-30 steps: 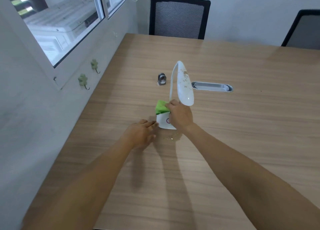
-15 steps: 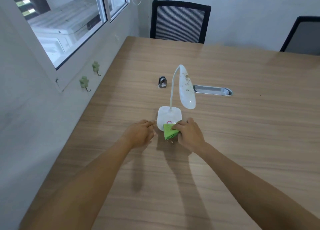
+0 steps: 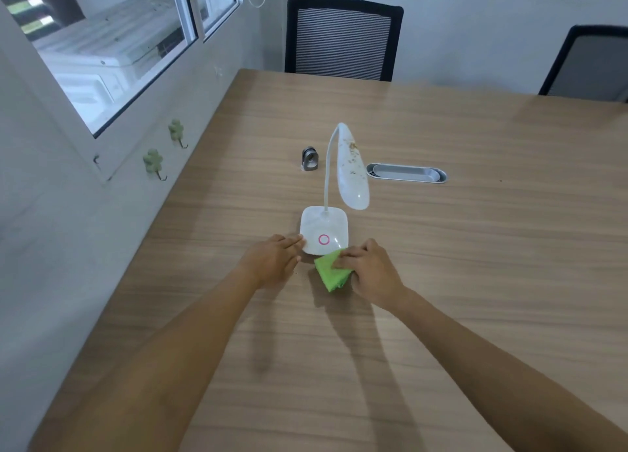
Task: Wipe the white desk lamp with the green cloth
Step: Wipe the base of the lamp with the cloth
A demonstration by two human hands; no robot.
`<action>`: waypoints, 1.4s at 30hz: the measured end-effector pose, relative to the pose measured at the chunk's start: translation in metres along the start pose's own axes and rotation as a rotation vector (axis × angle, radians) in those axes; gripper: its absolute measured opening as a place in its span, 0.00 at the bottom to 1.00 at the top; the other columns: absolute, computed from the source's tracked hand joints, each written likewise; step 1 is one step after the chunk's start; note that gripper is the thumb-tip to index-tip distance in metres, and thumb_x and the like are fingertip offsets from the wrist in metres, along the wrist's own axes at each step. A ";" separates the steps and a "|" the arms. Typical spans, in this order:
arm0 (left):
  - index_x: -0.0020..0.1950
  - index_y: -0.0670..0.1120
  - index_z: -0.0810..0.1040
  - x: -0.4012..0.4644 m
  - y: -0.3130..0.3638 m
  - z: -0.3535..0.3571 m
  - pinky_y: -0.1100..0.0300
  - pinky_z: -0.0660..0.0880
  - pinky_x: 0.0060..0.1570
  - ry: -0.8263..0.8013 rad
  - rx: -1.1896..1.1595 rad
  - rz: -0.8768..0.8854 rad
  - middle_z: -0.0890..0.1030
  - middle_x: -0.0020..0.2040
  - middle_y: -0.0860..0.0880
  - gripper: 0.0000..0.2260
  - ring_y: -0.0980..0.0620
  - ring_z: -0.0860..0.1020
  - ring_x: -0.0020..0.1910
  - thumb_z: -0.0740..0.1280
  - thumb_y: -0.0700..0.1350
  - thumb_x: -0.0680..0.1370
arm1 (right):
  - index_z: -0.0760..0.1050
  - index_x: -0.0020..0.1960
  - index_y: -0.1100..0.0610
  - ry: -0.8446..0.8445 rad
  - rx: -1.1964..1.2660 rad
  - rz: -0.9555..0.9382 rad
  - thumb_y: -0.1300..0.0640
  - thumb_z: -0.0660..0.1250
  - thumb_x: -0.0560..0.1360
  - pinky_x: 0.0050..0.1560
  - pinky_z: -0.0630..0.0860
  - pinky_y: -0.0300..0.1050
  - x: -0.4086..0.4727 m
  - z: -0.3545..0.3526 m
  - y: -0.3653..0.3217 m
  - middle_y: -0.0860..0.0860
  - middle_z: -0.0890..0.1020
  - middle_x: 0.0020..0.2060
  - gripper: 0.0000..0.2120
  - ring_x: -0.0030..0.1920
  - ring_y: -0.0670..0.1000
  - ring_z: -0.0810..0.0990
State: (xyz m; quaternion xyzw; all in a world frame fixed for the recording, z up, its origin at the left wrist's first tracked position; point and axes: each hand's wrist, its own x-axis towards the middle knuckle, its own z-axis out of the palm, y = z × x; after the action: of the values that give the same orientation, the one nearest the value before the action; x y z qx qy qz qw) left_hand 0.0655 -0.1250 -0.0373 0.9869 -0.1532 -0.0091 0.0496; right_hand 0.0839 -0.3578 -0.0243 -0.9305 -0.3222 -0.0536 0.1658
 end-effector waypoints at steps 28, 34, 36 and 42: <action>0.77 0.51 0.46 -0.062 -0.026 0.039 0.45 0.47 0.75 -0.133 -0.095 -0.472 0.47 0.79 0.50 0.36 0.49 0.46 0.78 0.35 0.63 0.71 | 0.75 0.59 0.56 -0.153 -0.207 0.206 0.61 0.63 0.72 0.56 0.68 0.52 0.079 0.009 -0.051 0.54 0.75 0.60 0.16 0.59 0.62 0.68; 0.77 0.52 0.47 -0.064 -0.024 0.042 0.45 0.45 0.75 -0.089 -0.118 -0.493 0.47 0.79 0.50 0.38 0.50 0.45 0.78 0.34 0.64 0.68 | 0.80 0.49 0.54 -0.082 -0.280 0.037 0.66 0.66 0.63 0.45 0.72 0.50 0.043 0.020 -0.060 0.50 0.82 0.46 0.16 0.48 0.60 0.75; 0.77 0.52 0.46 -0.063 -0.024 0.043 0.45 0.45 0.75 -0.083 -0.122 -0.493 0.47 0.79 0.51 0.38 0.50 0.45 0.78 0.34 0.65 0.69 | 0.81 0.40 0.51 -0.053 -0.325 0.006 0.65 0.72 0.55 0.36 0.73 0.45 0.033 0.019 -0.064 0.45 0.83 0.36 0.16 0.39 0.57 0.77; 0.77 0.52 0.46 -0.062 -0.023 0.039 0.46 0.45 0.75 -0.101 -0.123 -0.492 0.47 0.79 0.51 0.35 0.50 0.45 0.78 0.36 0.64 0.72 | 0.78 0.52 0.57 0.016 -0.192 0.211 0.64 0.68 0.66 0.50 0.73 0.52 0.076 0.002 -0.052 0.53 0.82 0.52 0.15 0.49 0.62 0.74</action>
State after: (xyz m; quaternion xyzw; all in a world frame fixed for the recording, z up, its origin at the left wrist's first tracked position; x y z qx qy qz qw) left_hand 0.0118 -0.0880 -0.0788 0.9879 0.0903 -0.0795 0.0980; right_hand 0.1118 -0.2743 0.0037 -0.9704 -0.2144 -0.0740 0.0834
